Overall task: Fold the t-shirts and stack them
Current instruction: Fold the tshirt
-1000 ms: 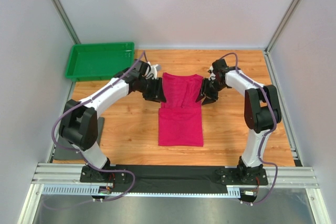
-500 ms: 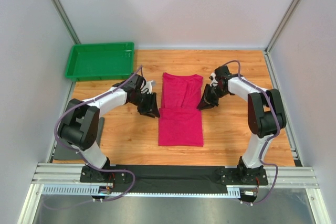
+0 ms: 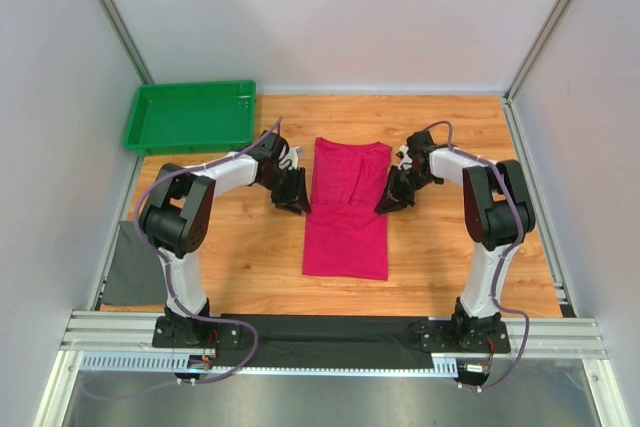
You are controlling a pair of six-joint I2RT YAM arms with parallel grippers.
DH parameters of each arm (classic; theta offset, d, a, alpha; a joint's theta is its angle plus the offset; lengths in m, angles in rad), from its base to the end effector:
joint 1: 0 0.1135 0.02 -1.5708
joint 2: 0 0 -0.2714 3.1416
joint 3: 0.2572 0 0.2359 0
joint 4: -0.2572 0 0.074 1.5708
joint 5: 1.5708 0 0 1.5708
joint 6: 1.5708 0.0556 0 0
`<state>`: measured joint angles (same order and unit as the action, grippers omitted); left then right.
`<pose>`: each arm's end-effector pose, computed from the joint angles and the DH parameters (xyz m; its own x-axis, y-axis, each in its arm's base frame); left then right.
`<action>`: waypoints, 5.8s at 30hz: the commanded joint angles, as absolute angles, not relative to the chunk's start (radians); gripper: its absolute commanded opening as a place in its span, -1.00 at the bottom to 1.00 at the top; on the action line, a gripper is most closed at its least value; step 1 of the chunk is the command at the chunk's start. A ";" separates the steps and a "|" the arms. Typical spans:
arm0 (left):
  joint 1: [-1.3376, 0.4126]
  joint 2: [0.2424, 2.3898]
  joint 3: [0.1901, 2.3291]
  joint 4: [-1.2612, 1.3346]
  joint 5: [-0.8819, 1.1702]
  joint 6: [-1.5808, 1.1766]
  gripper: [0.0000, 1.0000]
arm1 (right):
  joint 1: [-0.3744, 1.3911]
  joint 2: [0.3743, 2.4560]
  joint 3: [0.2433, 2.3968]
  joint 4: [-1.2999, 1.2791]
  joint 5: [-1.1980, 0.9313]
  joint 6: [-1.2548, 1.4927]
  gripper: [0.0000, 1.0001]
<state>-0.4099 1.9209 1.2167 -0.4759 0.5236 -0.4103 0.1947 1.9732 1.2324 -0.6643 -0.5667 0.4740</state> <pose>0.3304 -0.1739 0.1535 -0.9850 0.0514 -0.1648 0.1384 0.8057 -0.5759 0.3426 0.0980 0.1343 -0.9751 0.2002 0.0949 0.2192 0.8083 0.5464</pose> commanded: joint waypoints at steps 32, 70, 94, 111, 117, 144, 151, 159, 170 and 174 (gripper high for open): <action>-0.624 1.304 0.362 -0.018 0.364 -1.498 0.21 | 0.253 1.117 0.388 -0.451 -0.614 0.811 -0.01; -0.693 1.335 0.400 -0.072 0.255 -1.671 -1.00 | 0.340 1.131 0.216 -0.213 -0.583 1.248 0.18; -0.695 1.239 0.394 -0.081 0.321 -1.713 -1.00 | 0.423 0.988 0.147 -0.331 -0.296 1.522 -0.08; -0.693 1.238 0.365 -0.070 0.313 -1.662 -1.00 | 0.514 1.149 0.225 -0.415 -0.222 1.438 -1.00; -0.693 1.204 0.410 -0.213 0.325 -1.513 -1.00 | 0.512 1.063 0.307 -0.530 -0.221 1.271 -1.00; -1.052 0.673 0.310 -0.673 0.184 -1.761 -1.00 | 0.920 0.658 0.288 -0.818 -0.268 1.453 -1.00; -1.054 0.756 0.491 -0.799 0.105 -1.677 -1.00 | 0.908 0.667 0.386 -0.908 -0.255 1.356 -1.00; -0.847 1.007 0.848 -0.866 0.024 -1.347 -1.00 | 0.591 0.836 0.630 -1.012 -0.311 1.033 -1.00; -0.519 1.478 1.208 -0.661 0.276 -1.049 -1.00 | 0.279 1.471 1.129 -0.924 -0.434 0.736 -0.99; -0.457 1.737 1.419 -0.681 0.345 -0.977 -1.00 | 0.221 1.669 1.310 -0.925 -0.465 0.657 -1.00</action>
<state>-0.4953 1.6287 1.3003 -0.7082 0.2668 -1.0924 0.2596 1.5967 1.2087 -0.9234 -0.4252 0.7673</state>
